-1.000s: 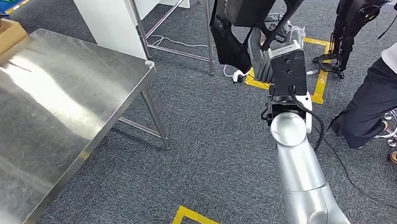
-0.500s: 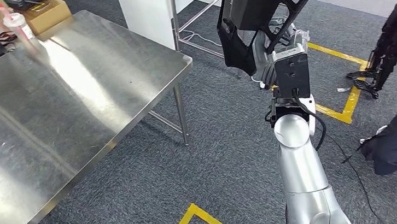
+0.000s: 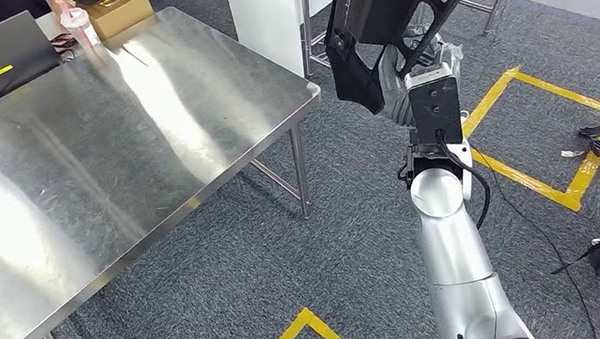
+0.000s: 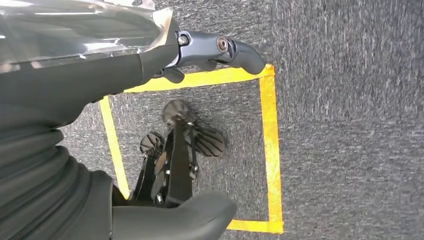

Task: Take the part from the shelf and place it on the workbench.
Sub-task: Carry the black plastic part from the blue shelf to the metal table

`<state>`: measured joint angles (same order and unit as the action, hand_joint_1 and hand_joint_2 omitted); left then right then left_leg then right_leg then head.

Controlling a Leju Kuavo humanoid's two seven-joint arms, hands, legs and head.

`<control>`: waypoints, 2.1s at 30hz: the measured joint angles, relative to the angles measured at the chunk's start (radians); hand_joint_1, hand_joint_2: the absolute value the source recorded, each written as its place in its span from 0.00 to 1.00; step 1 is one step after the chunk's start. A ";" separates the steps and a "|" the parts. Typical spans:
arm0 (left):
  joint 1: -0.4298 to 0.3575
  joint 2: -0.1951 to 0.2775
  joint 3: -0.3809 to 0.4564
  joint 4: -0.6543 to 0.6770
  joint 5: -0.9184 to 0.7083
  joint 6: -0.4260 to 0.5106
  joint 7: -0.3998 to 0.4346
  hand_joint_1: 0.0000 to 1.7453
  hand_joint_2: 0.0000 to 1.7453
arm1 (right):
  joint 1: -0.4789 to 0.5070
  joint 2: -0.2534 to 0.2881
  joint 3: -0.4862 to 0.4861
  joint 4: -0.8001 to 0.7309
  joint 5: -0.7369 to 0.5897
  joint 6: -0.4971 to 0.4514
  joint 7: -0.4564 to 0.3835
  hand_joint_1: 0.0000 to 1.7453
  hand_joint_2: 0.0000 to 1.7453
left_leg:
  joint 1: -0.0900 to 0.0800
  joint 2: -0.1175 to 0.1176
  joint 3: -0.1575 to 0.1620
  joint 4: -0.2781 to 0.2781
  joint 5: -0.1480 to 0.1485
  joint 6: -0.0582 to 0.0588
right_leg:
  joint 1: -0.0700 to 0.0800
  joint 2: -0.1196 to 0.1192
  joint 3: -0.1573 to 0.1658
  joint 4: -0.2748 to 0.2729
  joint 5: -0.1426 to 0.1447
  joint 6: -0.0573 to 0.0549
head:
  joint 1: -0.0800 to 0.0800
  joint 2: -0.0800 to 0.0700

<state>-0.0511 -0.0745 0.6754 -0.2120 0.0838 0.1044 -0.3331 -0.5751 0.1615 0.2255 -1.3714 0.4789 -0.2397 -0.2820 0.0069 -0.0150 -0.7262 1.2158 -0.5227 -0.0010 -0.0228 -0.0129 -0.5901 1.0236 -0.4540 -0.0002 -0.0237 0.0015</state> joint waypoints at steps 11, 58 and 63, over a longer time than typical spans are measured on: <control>-0.002 0.001 0.007 0.000 -0.003 -0.003 -0.002 0.00 1.00 | -0.004 -0.001 0.002 0.019 0.012 -0.011 0.002 1.00 1.00 | -0.013 0.050 0.100 -0.202 0.101 0.035 | 0.019 -0.084 0.019 -0.002 -0.022 0.020 | 0.003 0.000; 0.000 -0.005 0.053 0.000 -0.050 -0.002 0.007 0.00 1.00 | 0.038 -0.072 0.004 -0.008 0.258 0.008 0.168 1.00 1.00 | -0.006 -0.054 0.114 -0.206 0.097 0.048 | 0.006 0.019 -0.004 -0.013 0.014 0.036 | 0.015 0.000; -0.001 -0.003 0.066 0.000 -0.068 0.000 0.024 0.00 1.00 | 0.020 -0.142 -0.007 0.107 0.509 0.003 0.280 1.00 1.00 | -0.004 -0.050 0.120 -0.214 0.098 0.048 | 0.009 0.021 -0.003 -0.013 0.014 0.034 | 0.014 0.000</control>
<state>-0.0520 -0.0776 0.7409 -0.2119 0.0154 0.1049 -0.3093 -0.5553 0.0199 0.2190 -1.2645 0.9880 -0.2370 -0.0022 0.0029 -0.0654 -0.6066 1.0021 -0.4250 0.0471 -0.0134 0.0083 -0.5934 1.0103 -0.4400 0.0340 -0.0096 0.0015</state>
